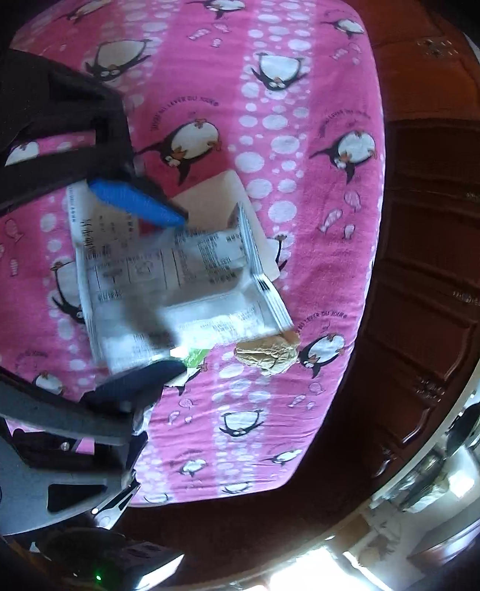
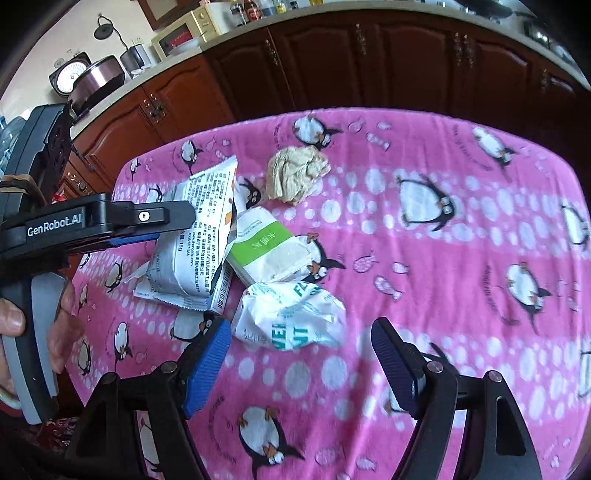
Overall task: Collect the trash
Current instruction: 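Grasp the printed snack bag with left gripper while right gripper grasps the white plastic bag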
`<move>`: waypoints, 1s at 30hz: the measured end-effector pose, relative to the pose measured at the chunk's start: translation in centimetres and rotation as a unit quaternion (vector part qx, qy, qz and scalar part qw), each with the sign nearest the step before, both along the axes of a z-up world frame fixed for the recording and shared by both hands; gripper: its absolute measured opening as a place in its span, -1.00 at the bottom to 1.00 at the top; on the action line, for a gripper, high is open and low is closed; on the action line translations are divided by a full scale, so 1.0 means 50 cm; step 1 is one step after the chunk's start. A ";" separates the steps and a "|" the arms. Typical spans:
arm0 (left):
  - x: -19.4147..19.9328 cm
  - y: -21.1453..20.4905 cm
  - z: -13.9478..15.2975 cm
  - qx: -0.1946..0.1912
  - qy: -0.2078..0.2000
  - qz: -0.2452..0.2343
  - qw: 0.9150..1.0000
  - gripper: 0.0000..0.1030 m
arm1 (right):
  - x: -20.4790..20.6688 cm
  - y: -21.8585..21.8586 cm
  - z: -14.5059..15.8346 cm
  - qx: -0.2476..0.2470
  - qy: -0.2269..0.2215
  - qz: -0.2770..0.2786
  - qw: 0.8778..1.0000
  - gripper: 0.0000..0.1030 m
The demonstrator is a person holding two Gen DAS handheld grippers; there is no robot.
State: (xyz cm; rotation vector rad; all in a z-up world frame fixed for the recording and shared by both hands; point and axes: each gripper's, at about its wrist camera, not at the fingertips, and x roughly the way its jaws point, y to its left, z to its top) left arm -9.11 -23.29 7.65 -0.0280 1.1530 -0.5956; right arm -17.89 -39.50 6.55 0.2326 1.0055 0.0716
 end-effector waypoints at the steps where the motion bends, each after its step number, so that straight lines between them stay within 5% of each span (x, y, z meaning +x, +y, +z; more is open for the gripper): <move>1: 0.001 -0.005 -0.002 0.005 -0.002 -0.004 1.000 0.05 | 0.002 -0.003 -0.004 0.006 0.003 0.003 1.000 0.36; 3: -0.003 -0.010 0.000 0.004 -0.011 -0.015 1.000 -0.04 | 0.008 0.000 -0.017 0.021 0.013 0.009 1.000 -0.11; 8: -0.017 -0.014 0.011 0.001 -0.020 -0.038 0.999 -0.31 | -0.012 0.000 -0.027 0.035 0.005 0.012 0.999 -0.54; 9: -0.022 -0.011 0.019 0.002 -0.025 -0.041 0.999 -0.64 | -0.021 -0.002 -0.022 0.036 0.000 0.009 0.999 -0.57; 11: -0.031 -0.005 0.034 0.008 -0.037 -0.043 0.998 -0.64 | -0.041 -0.008 -0.007 0.038 -0.013 0.004 0.999 -0.63; 12: -0.035 -0.002 0.042 0.006 -0.041 -0.044 0.998 -0.92 | -0.048 -0.012 0.001 0.039 -0.020 0.001 0.999 -0.63; 19: -0.068 -0.006 0.076 0.017 -0.055 -0.058 0.997 -0.95 | -0.123 -0.046 0.061 0.033 -0.059 -0.026 0.997 -0.63; 22: -0.066 0.004 0.070 0.016 -0.050 -0.035 0.998 -0.75 | -0.144 -0.057 0.071 0.026 -0.061 -0.032 0.997 -0.63; 24: -0.061 0.009 0.061 0.004 -0.041 -0.023 0.999 0.25 | -0.158 -0.059 0.075 0.022 -0.063 -0.035 0.997 -0.63; 25: -0.057 0.013 0.056 -0.011 -0.034 -0.014 0.999 0.38 | -0.166 -0.060 0.076 0.020 -0.063 -0.037 0.997 -0.63; 27: -0.047 0.011 0.041 -0.029 -0.020 0.004 0.999 0.43 | -0.177 -0.065 0.075 0.020 -0.061 -0.042 0.997 -0.63; 30: -0.026 -0.018 0.000 -0.001 0.003 0.005 1.000 0.39 | -0.188 -0.072 0.072 0.025 -0.055 -0.046 0.997 -0.63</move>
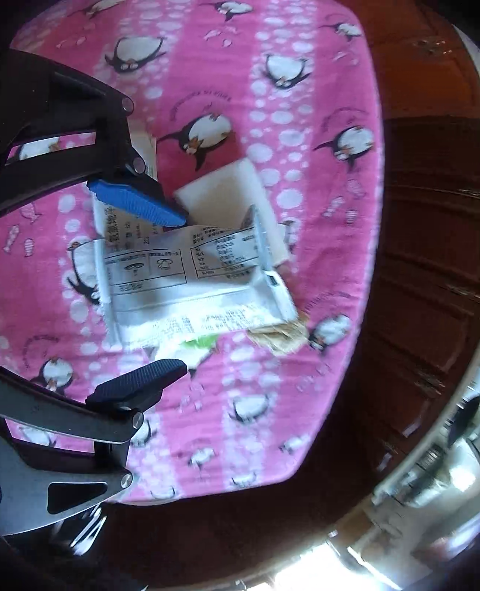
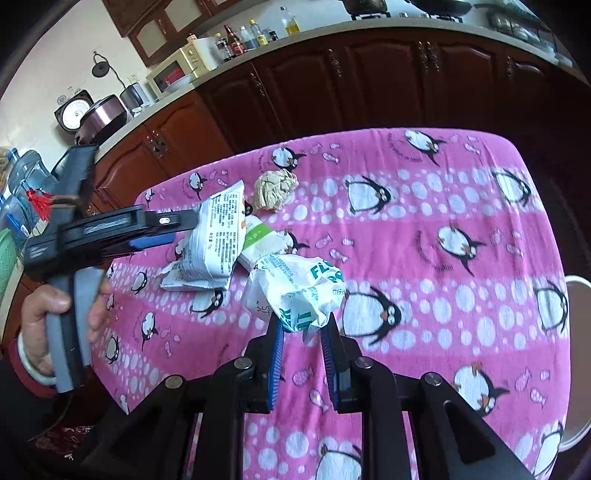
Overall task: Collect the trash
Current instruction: 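Grasp the printed snack bag with left gripper while right gripper grasps the white plastic bag, then carry both bags over the white bucket and open both grippers to drop them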
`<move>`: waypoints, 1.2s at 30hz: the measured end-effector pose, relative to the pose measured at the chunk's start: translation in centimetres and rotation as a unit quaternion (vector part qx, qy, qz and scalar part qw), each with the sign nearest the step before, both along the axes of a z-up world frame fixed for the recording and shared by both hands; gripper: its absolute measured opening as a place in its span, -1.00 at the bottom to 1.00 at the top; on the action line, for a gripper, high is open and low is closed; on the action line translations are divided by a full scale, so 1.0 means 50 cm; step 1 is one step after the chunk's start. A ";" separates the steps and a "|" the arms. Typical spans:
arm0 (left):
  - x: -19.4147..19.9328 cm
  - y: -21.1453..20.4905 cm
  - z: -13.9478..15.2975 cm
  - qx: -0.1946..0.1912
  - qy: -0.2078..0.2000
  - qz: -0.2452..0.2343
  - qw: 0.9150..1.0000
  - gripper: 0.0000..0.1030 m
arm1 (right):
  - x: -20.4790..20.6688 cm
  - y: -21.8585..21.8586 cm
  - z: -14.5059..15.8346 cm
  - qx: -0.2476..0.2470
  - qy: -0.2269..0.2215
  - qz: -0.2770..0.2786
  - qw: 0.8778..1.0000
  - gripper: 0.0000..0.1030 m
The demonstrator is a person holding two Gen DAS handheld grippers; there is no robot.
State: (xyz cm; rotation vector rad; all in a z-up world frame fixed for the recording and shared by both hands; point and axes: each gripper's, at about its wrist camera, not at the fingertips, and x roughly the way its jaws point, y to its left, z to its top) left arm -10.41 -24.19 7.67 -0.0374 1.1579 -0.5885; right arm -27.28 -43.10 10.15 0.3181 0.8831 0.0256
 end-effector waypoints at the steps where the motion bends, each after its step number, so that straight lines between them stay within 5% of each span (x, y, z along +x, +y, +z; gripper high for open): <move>1: 0.004 -0.008 -0.012 0.006 0.005 -0.002 1.000 0.30 | -0.002 0.002 -0.001 -0.001 0.001 0.000 1.000 -0.63; 2: 0.006 -0.016 -0.021 0.014 0.008 -0.005 1.000 -0.05 | -0.006 0.003 0.001 -0.004 0.001 0.000 1.000 -0.63; 7: -0.016 -0.018 0.002 0.006 -0.015 -0.018 1.000 -0.34 | -0.027 0.008 0.020 -0.016 -0.005 0.005 1.000 -0.63; 19: -0.136 -0.068 0.131 0.001 -0.099 -0.090 0.991 -0.36 | -0.069 -0.023 0.053 -0.014 -0.027 -0.022 0.999 -0.63; 36: -0.292 -0.330 0.147 -0.008 -0.109 -0.221 0.969 -0.36 | -0.232 -0.197 0.085 -0.054 -0.027 -0.134 0.989 -0.63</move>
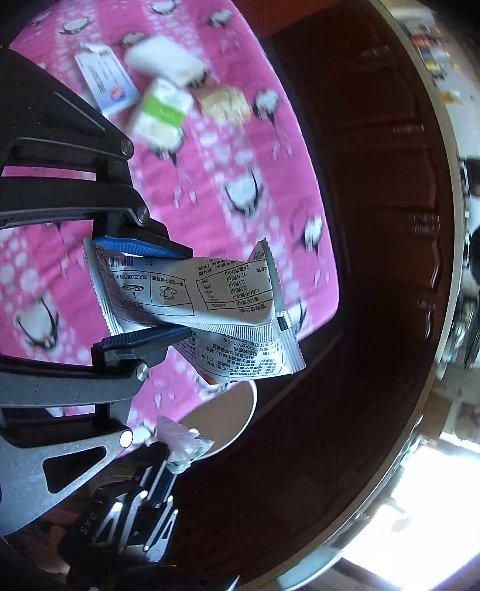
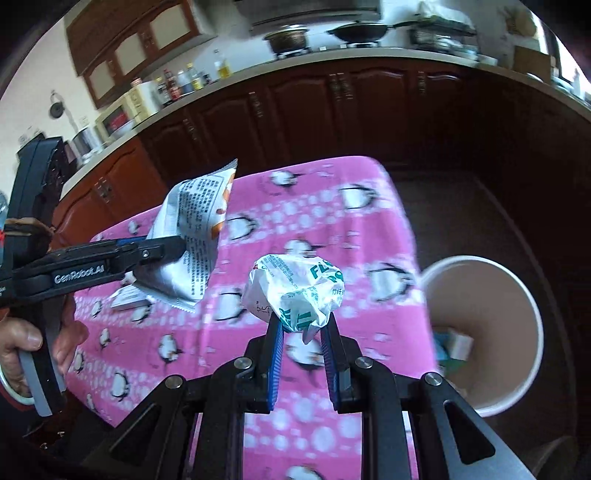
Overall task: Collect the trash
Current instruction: 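Carry both bags over the white bucket and open both grippers to drop them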
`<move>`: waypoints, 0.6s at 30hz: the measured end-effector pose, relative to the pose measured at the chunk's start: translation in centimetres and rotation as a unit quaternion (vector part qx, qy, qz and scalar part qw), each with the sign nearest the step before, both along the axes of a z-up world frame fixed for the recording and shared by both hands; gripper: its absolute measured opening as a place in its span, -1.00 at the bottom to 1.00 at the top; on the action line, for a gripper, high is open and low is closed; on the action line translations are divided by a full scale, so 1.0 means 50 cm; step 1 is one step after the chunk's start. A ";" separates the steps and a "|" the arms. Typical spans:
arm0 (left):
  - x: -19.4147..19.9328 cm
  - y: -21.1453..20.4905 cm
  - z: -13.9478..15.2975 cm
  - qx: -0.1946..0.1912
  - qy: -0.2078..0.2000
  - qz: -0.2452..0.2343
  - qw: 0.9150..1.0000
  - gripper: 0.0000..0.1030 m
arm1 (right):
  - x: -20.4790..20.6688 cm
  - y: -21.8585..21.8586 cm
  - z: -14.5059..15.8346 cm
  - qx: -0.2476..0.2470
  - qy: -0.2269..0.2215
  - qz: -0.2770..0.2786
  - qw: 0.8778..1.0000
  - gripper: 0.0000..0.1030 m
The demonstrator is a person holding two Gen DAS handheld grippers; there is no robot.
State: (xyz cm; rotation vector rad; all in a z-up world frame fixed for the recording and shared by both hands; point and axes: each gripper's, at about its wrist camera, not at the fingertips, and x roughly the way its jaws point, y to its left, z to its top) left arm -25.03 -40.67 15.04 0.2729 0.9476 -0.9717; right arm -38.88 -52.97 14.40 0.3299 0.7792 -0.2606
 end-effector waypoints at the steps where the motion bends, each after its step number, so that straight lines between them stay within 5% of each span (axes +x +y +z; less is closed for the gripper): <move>1: -0.010 -0.018 -0.001 0.000 0.001 -0.008 1.000 -0.36 | -0.011 -0.012 0.001 0.000 0.000 -0.009 1.000 -0.63; 18: -0.104 -0.291 -0.069 0.002 0.104 -0.078 0.991 -0.33 | -0.188 -0.258 -0.063 0.014 0.050 -0.169 0.984 -0.63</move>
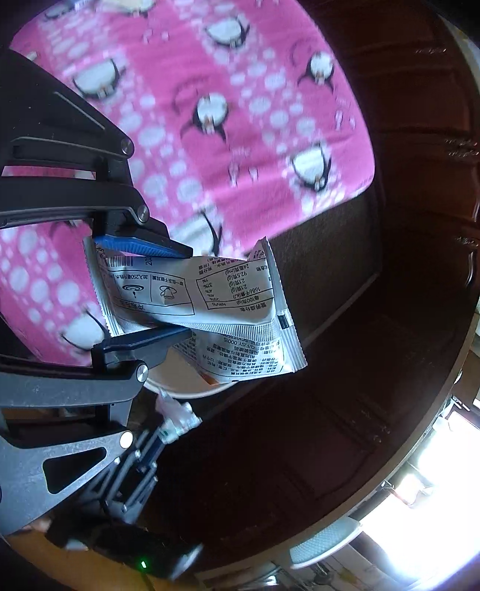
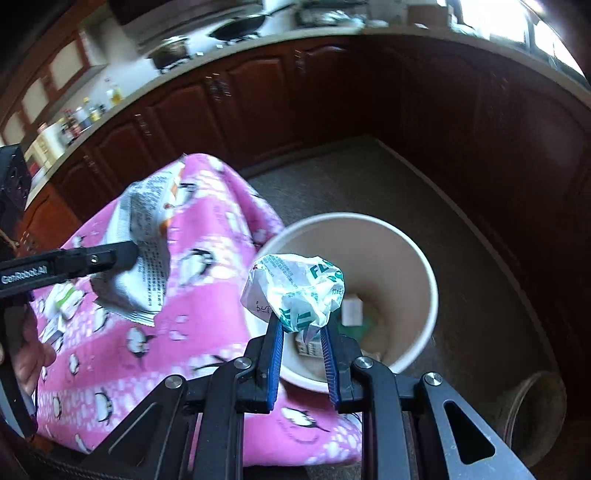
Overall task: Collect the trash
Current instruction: 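Carry both bags over the white bucket and open both grippers to drop them, then move both grippers back over the remaining trash on the blanket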
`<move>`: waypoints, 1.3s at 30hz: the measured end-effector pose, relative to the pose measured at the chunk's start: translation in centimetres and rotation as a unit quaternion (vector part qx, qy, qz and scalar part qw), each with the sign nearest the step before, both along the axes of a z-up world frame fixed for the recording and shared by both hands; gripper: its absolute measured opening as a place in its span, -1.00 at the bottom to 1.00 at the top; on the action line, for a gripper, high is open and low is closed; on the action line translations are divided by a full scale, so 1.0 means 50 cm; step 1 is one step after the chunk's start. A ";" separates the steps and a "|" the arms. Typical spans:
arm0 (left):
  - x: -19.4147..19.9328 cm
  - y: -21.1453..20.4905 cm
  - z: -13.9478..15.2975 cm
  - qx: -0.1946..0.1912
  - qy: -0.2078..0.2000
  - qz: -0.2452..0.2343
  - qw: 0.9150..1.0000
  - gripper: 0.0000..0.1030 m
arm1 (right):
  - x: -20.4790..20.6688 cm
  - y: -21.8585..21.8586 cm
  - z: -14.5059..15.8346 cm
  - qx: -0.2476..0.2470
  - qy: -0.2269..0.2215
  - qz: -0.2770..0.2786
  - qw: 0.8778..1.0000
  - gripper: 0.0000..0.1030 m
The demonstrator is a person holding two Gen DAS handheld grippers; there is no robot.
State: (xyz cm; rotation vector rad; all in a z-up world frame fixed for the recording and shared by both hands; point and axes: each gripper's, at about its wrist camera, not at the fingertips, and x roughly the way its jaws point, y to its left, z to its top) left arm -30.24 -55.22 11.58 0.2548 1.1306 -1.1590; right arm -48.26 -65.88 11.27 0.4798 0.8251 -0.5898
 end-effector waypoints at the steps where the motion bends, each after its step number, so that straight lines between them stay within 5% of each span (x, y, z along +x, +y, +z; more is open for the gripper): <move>1: -0.005 -0.006 -0.001 0.001 -0.001 0.000 1.000 -0.32 | -0.002 -0.011 -0.008 0.005 0.003 -0.004 1.000 -0.63; 7: -0.011 -0.046 -0.022 -0.005 0.024 0.007 1.000 0.02 | -0.003 -0.054 -0.044 0.010 0.024 -0.023 0.999 -0.62; 10: -0.014 -0.051 -0.026 0.000 0.013 0.005 1.000 0.06 | 0.006 -0.051 -0.048 -0.023 0.043 -0.033 0.998 0.00; 18: 0.003 -0.021 -0.041 0.004 0.015 0.017 1.000 0.15 | 0.005 -0.050 -0.057 -0.004 0.033 -0.035 0.999 0.01; 39: 0.068 0.140 0.008 0.003 -0.083 0.078 0.994 0.15 | 0.073 0.052 -0.008 -0.019 0.014 0.008 1.000 0.04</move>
